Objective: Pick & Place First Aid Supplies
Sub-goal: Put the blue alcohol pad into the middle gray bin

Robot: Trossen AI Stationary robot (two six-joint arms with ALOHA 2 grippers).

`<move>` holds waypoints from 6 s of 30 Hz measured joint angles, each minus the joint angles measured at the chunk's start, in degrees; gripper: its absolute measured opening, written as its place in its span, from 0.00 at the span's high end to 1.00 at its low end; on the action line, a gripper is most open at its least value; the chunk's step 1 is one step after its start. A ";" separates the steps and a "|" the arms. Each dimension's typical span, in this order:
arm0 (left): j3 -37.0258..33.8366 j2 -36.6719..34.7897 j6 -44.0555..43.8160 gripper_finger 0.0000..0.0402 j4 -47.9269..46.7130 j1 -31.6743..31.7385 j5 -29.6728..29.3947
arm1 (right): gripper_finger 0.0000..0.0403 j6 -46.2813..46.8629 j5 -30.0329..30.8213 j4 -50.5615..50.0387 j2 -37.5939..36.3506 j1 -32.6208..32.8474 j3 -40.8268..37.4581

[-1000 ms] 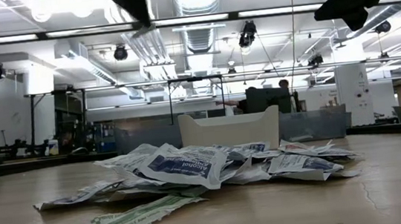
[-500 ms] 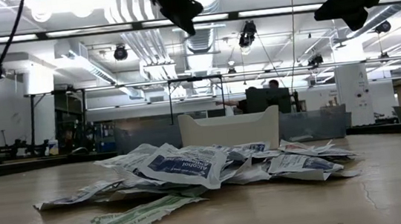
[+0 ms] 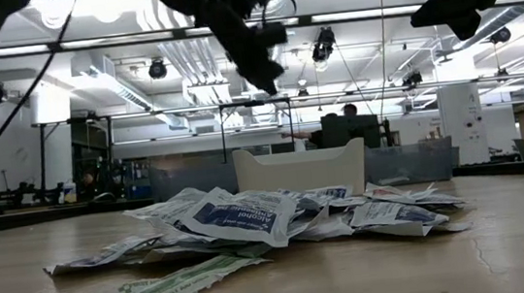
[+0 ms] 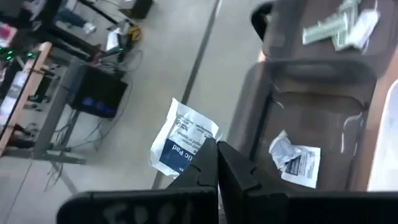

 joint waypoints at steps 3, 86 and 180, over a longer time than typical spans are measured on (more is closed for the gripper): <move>1.00 3.42 1.78 1.00 0.66 0.48 2.52 | 0.90 0.00 0.15 -0.01 0.00 0.00 0.00; 2.38 -0.43 -75.29 0.70 -40.80 -26.09 20.51 | 0.91 0.26 1.23 -0.04 0.04 0.02 0.00; -24.24 0.03 -92.33 0.71 -1.93 -43.65 34.40 | 0.90 0.42 1.14 -0.06 0.02 0.00 0.00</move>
